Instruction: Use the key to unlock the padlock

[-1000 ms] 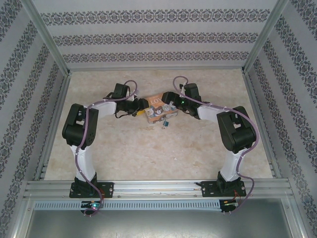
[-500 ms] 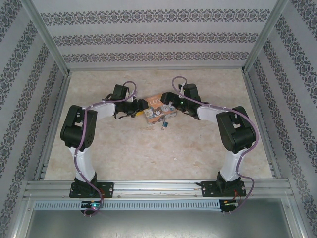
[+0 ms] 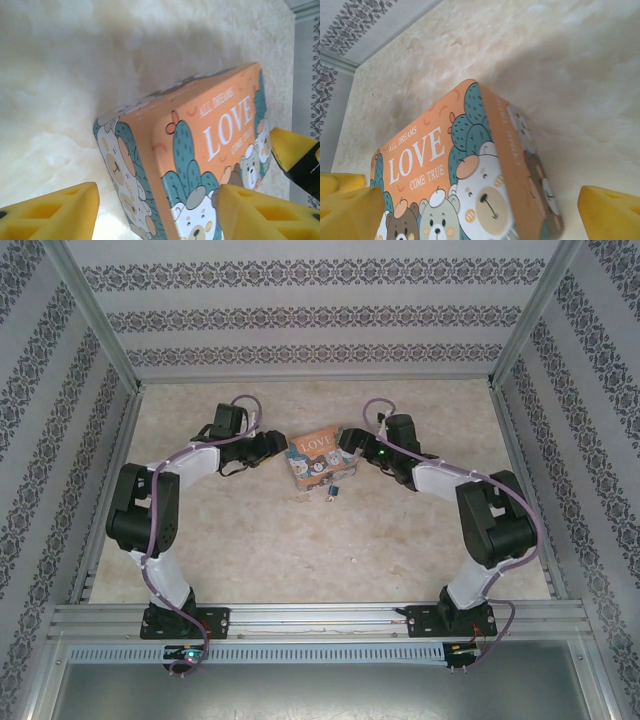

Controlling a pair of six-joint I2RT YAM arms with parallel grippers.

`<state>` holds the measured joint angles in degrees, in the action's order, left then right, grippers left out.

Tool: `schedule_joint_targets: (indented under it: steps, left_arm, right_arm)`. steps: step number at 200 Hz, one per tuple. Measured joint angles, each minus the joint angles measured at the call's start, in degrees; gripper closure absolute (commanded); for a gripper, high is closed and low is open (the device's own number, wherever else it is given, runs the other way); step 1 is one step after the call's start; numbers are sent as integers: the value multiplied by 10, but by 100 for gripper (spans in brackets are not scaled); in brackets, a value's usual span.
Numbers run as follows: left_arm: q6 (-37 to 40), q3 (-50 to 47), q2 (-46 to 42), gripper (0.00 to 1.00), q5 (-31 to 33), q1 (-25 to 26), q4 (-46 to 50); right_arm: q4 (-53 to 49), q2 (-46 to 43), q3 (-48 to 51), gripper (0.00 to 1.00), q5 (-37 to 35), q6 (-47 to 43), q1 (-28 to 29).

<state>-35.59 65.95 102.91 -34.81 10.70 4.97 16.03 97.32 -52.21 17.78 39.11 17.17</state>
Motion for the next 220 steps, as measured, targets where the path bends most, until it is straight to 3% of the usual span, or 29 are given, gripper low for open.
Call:
schedule_joint_targets:
  steps: [79, 131, 220]
  left_arm:
    - [56, 90, -12, 41, -14, 3, 68]
    - [61, 170, 43, 49, -42, 52, 104]
    - [97, 298, 176, 52, -66, 89, 226]
  right_arm:
    - [25, -117, 129, 2, 26, -5, -28]
    - [67, -138, 192, 2, 63, -1, -28]
    - [124, -117, 228, 18, 100, 30, -19]
